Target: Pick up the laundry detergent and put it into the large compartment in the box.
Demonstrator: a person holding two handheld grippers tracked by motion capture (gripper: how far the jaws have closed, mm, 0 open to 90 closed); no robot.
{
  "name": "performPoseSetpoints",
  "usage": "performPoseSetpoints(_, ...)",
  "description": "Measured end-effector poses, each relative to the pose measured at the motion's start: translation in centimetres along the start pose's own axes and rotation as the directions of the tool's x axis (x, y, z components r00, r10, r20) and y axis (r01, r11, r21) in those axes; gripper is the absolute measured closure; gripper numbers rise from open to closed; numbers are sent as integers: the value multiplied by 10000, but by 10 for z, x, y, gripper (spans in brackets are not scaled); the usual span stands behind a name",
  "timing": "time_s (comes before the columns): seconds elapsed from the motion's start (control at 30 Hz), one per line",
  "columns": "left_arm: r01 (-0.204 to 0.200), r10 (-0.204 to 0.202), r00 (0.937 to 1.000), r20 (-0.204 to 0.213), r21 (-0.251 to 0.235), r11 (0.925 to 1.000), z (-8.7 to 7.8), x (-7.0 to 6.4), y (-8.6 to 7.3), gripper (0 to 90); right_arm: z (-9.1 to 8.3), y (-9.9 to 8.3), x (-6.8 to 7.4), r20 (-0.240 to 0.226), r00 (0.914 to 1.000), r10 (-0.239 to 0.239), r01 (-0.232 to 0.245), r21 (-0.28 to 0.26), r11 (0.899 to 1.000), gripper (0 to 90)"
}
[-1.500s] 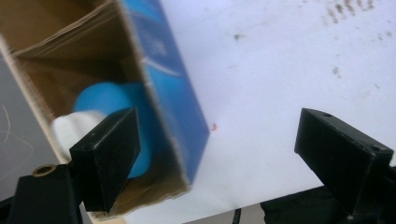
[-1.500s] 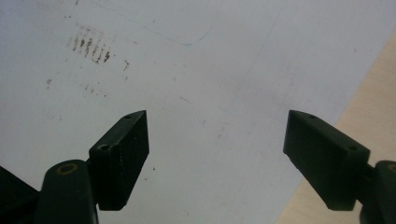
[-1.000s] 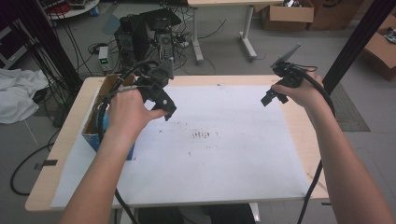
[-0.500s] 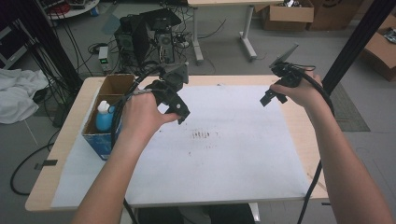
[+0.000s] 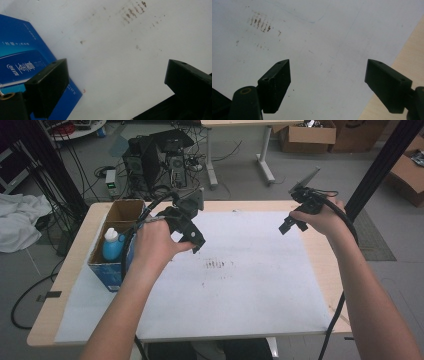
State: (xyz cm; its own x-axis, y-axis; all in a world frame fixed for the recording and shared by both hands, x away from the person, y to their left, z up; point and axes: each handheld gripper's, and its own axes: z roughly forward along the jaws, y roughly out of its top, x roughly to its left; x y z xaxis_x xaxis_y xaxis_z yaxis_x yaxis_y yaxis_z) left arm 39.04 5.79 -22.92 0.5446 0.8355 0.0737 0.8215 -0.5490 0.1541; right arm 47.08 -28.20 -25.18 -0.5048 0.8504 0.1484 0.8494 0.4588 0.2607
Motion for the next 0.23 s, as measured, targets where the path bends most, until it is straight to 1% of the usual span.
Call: performPoseSetpoints(0.23, -31, 31, 10000, 24, 58, 10000, 3, 0, 0, 55, 1, 1, 2, -36, 10000, -73, 74, 92, 9999, 210)
